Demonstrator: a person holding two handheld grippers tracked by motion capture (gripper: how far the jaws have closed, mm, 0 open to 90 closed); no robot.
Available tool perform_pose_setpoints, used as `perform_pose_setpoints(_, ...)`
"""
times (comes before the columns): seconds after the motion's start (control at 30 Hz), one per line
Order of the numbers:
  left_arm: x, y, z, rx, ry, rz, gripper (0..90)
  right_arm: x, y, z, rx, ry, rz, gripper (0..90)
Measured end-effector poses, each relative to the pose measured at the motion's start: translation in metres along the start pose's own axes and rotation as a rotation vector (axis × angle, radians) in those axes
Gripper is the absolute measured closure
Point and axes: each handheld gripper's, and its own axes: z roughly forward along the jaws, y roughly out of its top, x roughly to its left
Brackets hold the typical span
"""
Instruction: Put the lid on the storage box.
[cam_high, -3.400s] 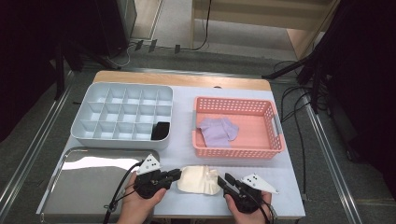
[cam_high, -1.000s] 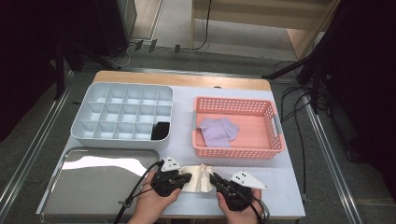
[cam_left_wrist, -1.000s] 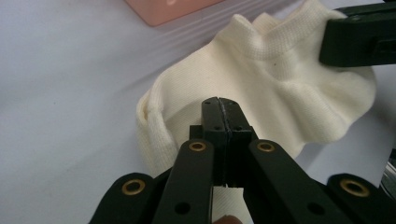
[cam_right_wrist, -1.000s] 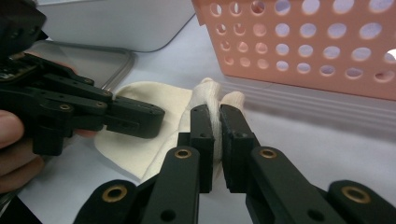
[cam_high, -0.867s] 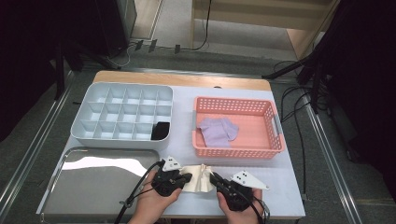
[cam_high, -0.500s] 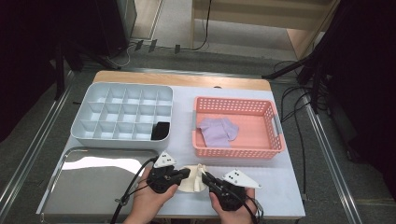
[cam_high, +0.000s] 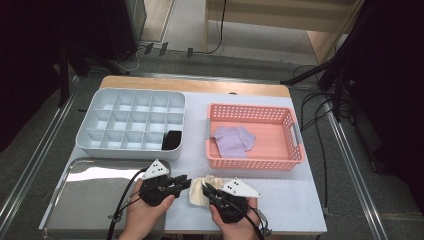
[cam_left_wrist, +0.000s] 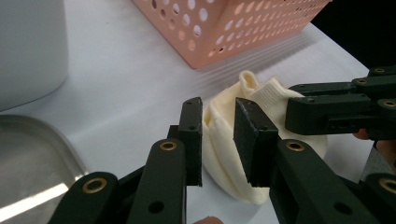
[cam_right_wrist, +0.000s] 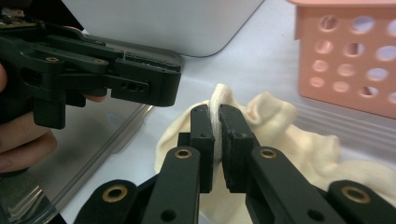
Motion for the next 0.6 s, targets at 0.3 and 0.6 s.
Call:
perform_pose_setpoints(0.3,0.001,-0.006,0.014,0.089,-0.018,-0.008,87.2,0.007,-0.002,0.017,0.028,0.016,-0.023,84.7)
perform_pose_setpoints(0.6,0.006,-0.004,0.006,0.043,-0.019,-0.038,80.3,0.006,-0.009,0.011,0.047,0.058,-0.024,72.6)
